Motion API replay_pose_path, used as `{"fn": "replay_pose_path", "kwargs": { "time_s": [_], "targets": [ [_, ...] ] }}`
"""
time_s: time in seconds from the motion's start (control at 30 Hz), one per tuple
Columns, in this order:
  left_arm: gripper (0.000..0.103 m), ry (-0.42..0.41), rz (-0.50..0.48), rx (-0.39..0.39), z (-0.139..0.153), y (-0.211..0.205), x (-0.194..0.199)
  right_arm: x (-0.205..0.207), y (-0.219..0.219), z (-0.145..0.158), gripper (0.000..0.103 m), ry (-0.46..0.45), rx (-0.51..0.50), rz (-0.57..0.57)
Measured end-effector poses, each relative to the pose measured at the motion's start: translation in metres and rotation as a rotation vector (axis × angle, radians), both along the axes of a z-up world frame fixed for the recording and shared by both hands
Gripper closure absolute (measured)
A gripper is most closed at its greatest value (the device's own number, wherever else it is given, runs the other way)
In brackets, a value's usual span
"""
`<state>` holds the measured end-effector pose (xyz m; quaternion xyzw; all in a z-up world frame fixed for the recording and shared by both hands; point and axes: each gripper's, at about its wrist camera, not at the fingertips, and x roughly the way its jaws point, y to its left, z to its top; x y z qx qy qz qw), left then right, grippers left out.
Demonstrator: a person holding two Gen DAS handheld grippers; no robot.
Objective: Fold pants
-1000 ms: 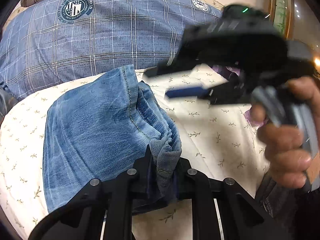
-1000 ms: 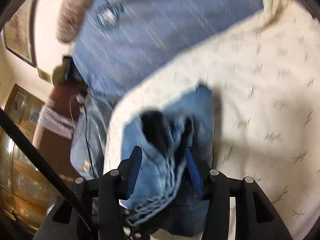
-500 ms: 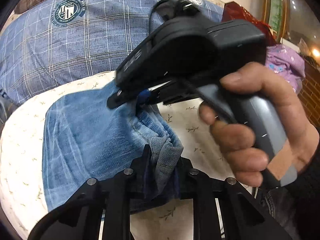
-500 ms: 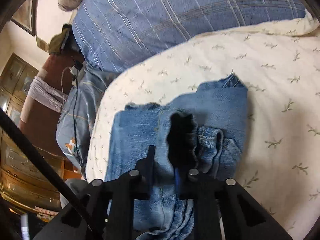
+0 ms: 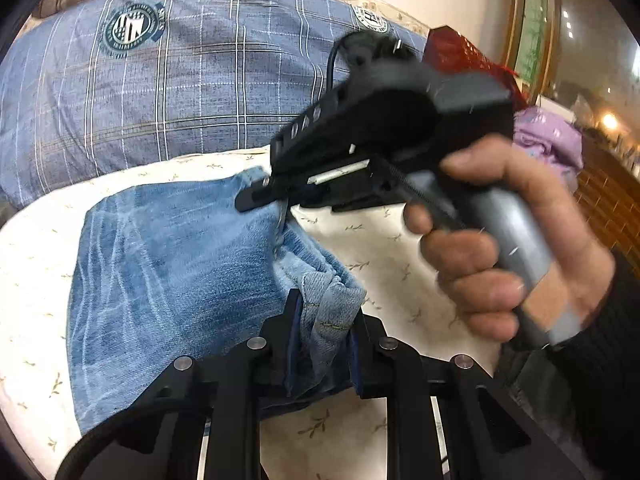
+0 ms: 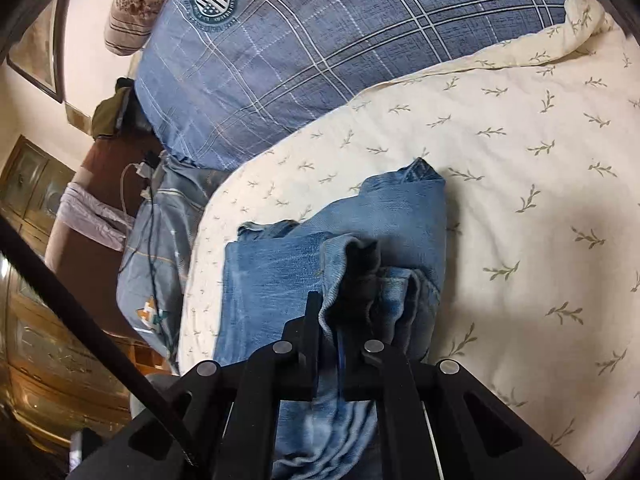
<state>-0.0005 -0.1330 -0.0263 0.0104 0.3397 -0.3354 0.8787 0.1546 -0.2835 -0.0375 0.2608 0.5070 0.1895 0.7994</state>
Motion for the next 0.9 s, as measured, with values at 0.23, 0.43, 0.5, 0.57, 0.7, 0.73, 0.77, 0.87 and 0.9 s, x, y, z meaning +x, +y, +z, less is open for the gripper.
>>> {"fn": "replay_pose_path", "kwargs": {
  "time_s": [0.23, 0.43, 0.5, 0.57, 0.7, 0.73, 0.77, 0.87, 0.9],
  "targets": [
    [0.059, 0.055, -0.103, -0.048, -0.007, 0.002, 0.009, -0.022, 0.002, 0.006, 0.084, -0.099, -0.016, -0.01],
    [0.05, 0.078, -0.311, -0.014, 0.002, -0.003, 0.028, -0.107, -0.042, 0.001, 0.051, -0.158, 0.045, -0.269],
    [0.05, 0.117, -0.335, -0.048, -0.002, 0.0, 0.037, -0.132, -0.055, -0.002, 0.051, -0.154, 0.104, -0.344],
    [0.05, 0.178, -0.327, -0.125, -0.008, 0.009, 0.046, -0.154, -0.064, -0.003, 0.05, -0.15, 0.139, -0.404],
    [0.051, 0.343, -0.325, -0.289, -0.013, 0.031, 0.054, -0.174, -0.068, 0.004, 0.045, -0.125, 0.058, -0.488],
    [0.05, 0.361, -0.33, -0.321, -0.013, 0.039, 0.056, -0.177, -0.068, 0.008, 0.042, -0.127, 0.051, -0.508],
    [0.05, 0.358, -0.33, -0.331, -0.012, 0.045, 0.061, -0.179, -0.069, 0.012, 0.04, -0.132, 0.049, -0.522],
    [0.049, 0.296, -0.328, -0.381, 0.0, 0.075, 0.066, -0.178, -0.066, 0.02, 0.03, -0.131, 0.031, -0.542],
    [0.048, 0.276, -0.316, -0.402, 0.007, 0.086, 0.069, -0.173, -0.063, 0.022, 0.03, -0.12, 0.026, -0.533]
  ]
}}
